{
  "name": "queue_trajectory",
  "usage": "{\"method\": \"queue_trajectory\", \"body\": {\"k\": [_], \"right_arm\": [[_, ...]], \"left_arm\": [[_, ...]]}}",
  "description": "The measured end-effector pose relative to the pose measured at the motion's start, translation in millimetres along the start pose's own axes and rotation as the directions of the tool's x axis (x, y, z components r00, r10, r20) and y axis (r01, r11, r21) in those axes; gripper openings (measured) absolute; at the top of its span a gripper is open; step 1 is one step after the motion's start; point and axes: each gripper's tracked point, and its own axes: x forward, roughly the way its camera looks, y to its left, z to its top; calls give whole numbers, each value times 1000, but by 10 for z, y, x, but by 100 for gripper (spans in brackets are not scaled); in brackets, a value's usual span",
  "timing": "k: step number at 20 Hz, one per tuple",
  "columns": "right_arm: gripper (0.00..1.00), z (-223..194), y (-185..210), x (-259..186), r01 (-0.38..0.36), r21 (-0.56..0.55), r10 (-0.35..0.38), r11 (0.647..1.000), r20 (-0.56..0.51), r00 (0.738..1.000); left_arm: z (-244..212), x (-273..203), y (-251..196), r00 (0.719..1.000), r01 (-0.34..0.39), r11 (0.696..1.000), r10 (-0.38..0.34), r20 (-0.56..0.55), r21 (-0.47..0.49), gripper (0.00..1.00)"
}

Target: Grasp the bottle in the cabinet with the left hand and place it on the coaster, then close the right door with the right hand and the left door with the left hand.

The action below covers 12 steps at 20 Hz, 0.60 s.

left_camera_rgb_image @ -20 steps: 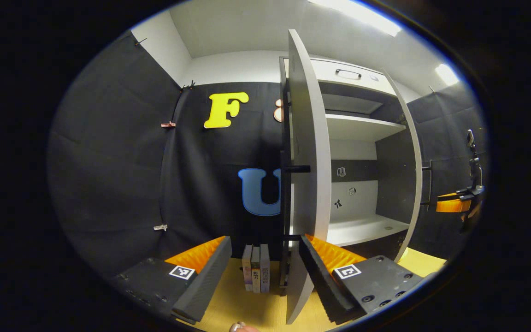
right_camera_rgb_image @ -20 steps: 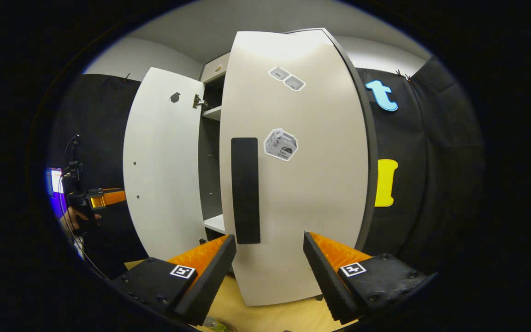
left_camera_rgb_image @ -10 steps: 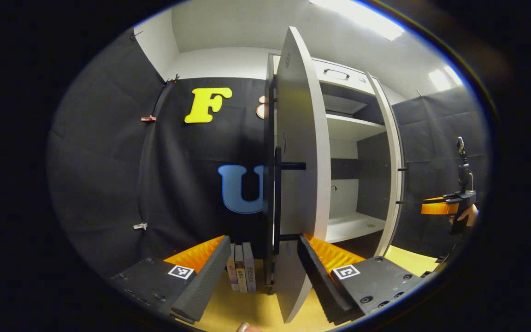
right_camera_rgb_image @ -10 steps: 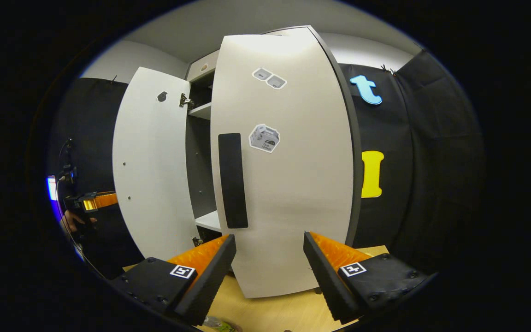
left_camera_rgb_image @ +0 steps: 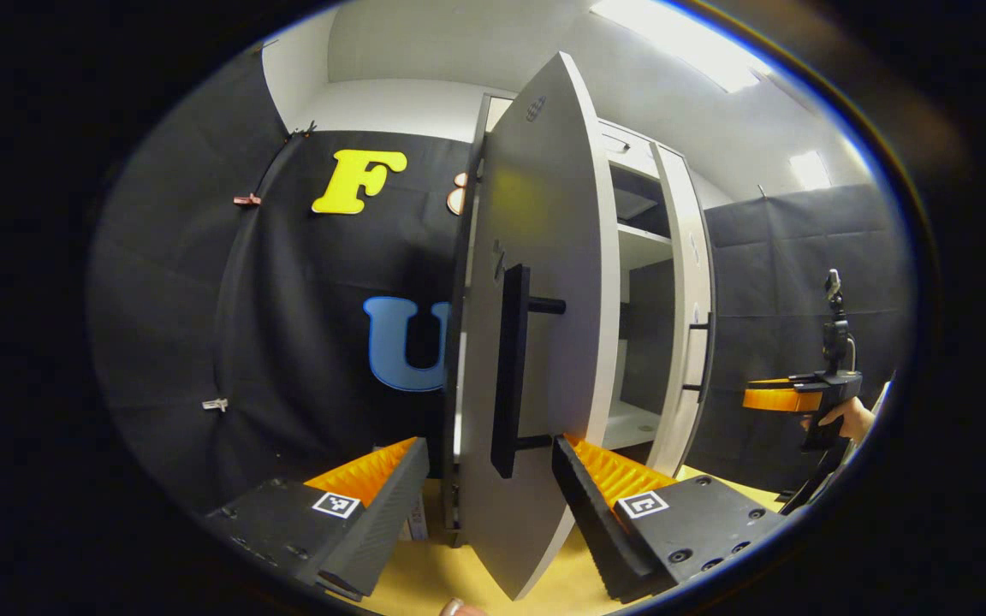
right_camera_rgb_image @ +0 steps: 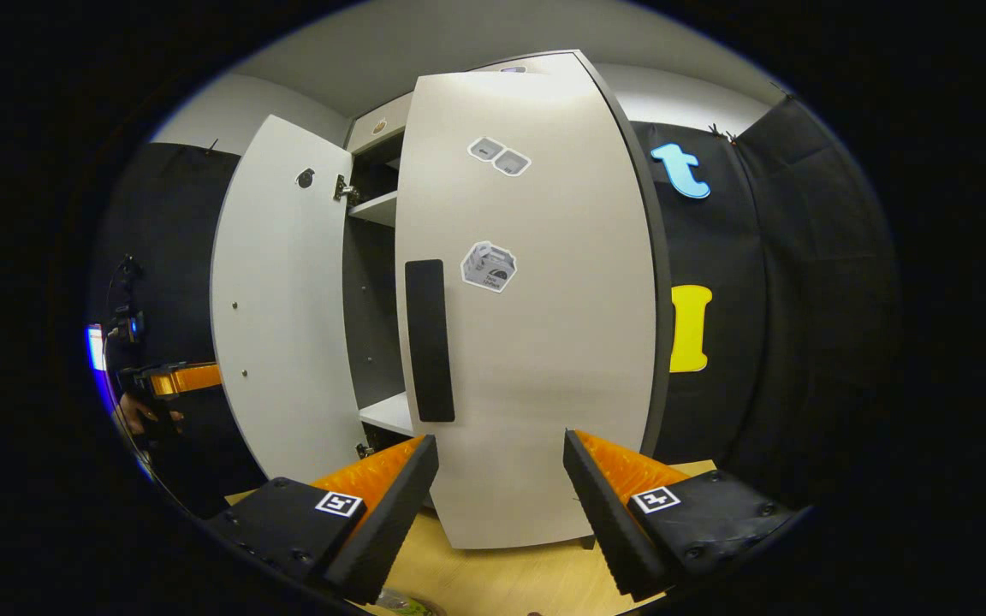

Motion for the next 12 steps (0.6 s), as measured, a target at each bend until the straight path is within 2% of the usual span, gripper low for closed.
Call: {"method": "queue_trajectory", "body": {"k": [5,9,12], "right_arm": [[98,-5,-95,1,10,-5,-10,1000,1,1000],[98,-36,-211,-14,22,-22,-22,1000,-8,1000],[98,-6,-286,-43,22,-18,-22,1000,-11,1000]], "left_arm": [[-19,259,-372,996,93,996,-93,-11,8,94],[-114,525,-746,983,179,984,-179,-27,-24,94],[-145,689,-938,978,207,978,-208,-26,-34,94]]}}
